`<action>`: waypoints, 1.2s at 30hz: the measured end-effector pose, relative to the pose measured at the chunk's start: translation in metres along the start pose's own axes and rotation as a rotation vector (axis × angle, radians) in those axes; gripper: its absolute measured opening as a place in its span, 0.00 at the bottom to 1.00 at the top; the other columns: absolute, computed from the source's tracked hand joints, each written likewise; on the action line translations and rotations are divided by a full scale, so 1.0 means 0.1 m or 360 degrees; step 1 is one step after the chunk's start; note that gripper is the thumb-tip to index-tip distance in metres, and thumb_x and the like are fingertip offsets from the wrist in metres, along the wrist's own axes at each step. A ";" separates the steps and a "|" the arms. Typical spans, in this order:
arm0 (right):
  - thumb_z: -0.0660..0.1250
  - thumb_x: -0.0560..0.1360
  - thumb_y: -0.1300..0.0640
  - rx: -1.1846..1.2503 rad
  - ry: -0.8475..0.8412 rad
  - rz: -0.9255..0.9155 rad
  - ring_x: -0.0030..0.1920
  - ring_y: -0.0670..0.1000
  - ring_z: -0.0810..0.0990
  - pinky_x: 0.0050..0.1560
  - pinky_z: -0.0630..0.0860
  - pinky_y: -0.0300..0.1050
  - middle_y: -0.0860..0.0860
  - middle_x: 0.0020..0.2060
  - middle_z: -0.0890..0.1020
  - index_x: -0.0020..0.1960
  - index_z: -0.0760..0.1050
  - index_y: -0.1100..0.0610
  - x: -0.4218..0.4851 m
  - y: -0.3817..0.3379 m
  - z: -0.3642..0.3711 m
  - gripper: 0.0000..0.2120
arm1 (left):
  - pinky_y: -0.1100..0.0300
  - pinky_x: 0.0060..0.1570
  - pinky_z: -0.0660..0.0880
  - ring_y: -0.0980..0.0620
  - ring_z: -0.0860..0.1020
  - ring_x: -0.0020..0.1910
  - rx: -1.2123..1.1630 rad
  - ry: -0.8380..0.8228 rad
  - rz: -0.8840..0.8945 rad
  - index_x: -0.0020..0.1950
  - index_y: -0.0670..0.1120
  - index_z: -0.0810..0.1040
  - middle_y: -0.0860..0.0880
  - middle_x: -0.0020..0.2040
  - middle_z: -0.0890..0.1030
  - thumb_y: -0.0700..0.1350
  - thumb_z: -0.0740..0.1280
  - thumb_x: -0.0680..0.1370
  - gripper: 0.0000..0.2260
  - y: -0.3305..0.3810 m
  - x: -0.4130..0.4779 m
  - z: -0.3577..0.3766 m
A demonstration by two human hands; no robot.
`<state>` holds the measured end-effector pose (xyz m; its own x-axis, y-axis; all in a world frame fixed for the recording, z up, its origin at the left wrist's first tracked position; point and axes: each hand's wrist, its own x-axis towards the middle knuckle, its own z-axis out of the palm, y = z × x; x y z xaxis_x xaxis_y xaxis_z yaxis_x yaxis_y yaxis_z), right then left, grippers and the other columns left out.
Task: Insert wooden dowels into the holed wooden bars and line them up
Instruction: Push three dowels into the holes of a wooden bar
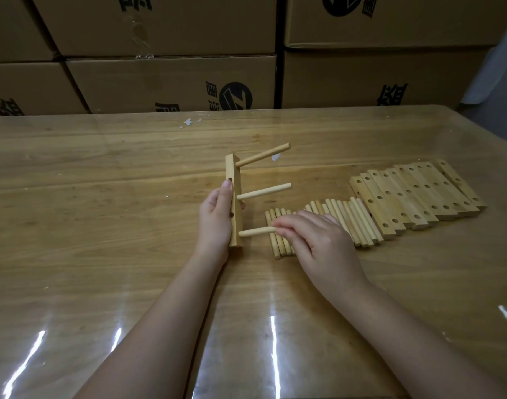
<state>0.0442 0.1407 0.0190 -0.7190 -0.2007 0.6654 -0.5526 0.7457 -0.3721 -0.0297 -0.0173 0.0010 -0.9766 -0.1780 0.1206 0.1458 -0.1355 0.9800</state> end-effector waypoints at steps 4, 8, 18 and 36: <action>0.60 0.76 0.53 0.0005 -0.0010 0.0012 0.42 0.45 0.80 0.44 0.73 0.43 0.46 0.40 0.83 0.48 0.81 0.56 -0.01 0.00 0.01 0.12 | 0.68 0.26 0.68 0.61 0.71 0.23 -0.0003 -0.0021 0.0002 0.35 0.46 0.76 0.55 0.24 0.75 0.49 0.59 0.82 0.18 0.00 -0.01 0.00; 0.61 0.76 0.53 0.0032 -0.0017 0.0034 0.42 0.43 0.79 0.44 0.71 0.40 0.45 0.40 0.82 0.48 0.81 0.55 -0.03 0.00 0.03 0.11 | 0.69 0.25 0.67 0.62 0.71 0.23 -0.0012 -0.0040 0.0013 0.35 0.45 0.76 0.56 0.23 0.75 0.48 0.58 0.82 0.18 0.00 -0.01 0.00; 0.60 0.76 0.53 0.0188 0.0047 0.0112 0.43 0.35 0.72 0.45 0.72 0.38 0.42 0.40 0.80 0.51 0.80 0.57 -0.04 -0.02 0.10 0.12 | 0.66 0.30 0.71 0.60 0.75 0.27 0.0055 -0.0090 0.0023 0.36 0.50 0.78 0.54 0.29 0.79 0.50 0.59 0.82 0.16 -0.01 -0.01 0.00; 0.59 0.76 0.52 0.0517 0.0083 0.0236 0.38 0.40 0.79 0.41 0.75 0.36 0.43 0.34 0.79 0.50 0.78 0.57 -0.03 0.09 0.07 0.12 | 0.60 0.30 0.67 0.59 0.71 0.24 0.0059 -0.0031 -0.0046 0.35 0.45 0.76 0.55 0.24 0.74 0.49 0.58 0.83 0.19 0.00 0.00 0.01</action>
<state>0.0385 0.1438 0.0087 -0.7834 -0.0666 0.6179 -0.5551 0.5220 -0.6476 -0.0302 -0.0168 0.0010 -0.9833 -0.1553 0.0946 0.1116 -0.1044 0.9883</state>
